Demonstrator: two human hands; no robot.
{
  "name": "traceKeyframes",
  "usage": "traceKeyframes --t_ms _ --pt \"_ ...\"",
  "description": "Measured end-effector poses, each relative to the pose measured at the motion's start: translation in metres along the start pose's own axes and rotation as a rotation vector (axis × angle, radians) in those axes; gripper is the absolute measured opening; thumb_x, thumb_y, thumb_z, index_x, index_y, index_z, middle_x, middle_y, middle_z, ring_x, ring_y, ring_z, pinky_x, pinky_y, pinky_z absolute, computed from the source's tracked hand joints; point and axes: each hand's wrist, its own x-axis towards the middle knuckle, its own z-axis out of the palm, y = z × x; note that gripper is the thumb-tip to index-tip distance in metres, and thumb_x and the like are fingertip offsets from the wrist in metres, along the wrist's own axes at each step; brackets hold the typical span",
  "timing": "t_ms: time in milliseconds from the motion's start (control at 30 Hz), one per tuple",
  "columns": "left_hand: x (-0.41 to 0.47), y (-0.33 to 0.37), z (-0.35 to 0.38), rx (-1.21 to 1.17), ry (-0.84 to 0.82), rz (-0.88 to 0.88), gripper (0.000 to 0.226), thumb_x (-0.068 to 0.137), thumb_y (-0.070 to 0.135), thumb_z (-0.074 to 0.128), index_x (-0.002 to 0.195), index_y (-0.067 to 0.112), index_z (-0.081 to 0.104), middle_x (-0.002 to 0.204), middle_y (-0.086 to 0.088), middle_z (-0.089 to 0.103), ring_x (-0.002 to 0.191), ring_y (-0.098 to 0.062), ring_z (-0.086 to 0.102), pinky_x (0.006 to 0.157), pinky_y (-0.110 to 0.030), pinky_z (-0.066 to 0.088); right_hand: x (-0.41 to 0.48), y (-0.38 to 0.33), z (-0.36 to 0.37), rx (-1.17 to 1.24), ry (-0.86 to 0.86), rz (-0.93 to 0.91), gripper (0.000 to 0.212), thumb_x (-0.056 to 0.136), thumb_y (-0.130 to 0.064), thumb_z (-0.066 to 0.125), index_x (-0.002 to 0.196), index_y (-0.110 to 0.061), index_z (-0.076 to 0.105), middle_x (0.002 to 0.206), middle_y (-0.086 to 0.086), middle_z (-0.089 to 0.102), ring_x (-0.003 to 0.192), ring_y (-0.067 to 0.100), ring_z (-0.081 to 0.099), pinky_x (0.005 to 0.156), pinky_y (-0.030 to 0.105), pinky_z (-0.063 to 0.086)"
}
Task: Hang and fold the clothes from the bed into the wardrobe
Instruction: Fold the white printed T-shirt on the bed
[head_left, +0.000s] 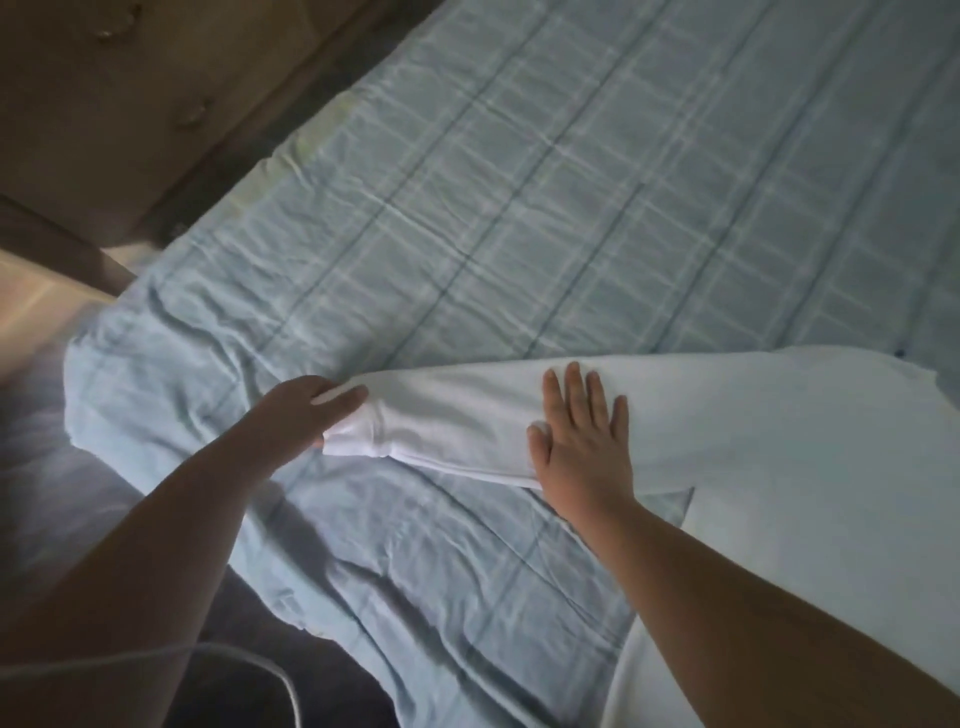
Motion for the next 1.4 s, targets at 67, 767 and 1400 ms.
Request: traceKeyframes --t_ms 67,767,1400 --pt "-0.006 -0.008 -0.002 -0.162 0.008 -0.044 0.039 0.063 0.051 0.07 0.089 0.022 0.067 0.086 -0.006 0.071 0.084 -0.026 0.069 0.082 -0.046 0.057 0.0 0.002 0.0 -0.004 -0.026 -0.002 0.065 0.097 -0.041 0.032 0.157 -0.02 0.021 0.165 0.009 0.017 0.152 0.029 0.016 0.119 0.059 0.015" --pt "-0.042 0.012 0.052 -0.283 0.493 0.065 0.018 0.096 0.028 0.056 0.109 0.015 0.057 0.082 0.007 0.062 0.079 -0.019 0.062 0.063 -0.026 0.043 0.001 -0.008 -0.008 0.118 0.037 -0.018 0.063 0.089 -0.024 0.041 0.151 -0.012 0.036 0.161 0.014 0.027 0.149 0.034 0.022 0.12 0.058 0.016" --pt "-0.122 0.178 0.28 0.319 0.283 0.895 0.07 0.07 0.001 0.062 0.138 0.008 0.049 0.141 -0.01 0.051 0.138 -0.026 0.04 0.116 -0.043 0.032 -0.077 0.163 -0.108 1.632 -0.03 0.758 0.022 0.099 -0.012 0.048 0.097 -0.011 0.07 0.103 0.017 0.072 0.098 0.032 0.069 0.084 0.048 0.057"
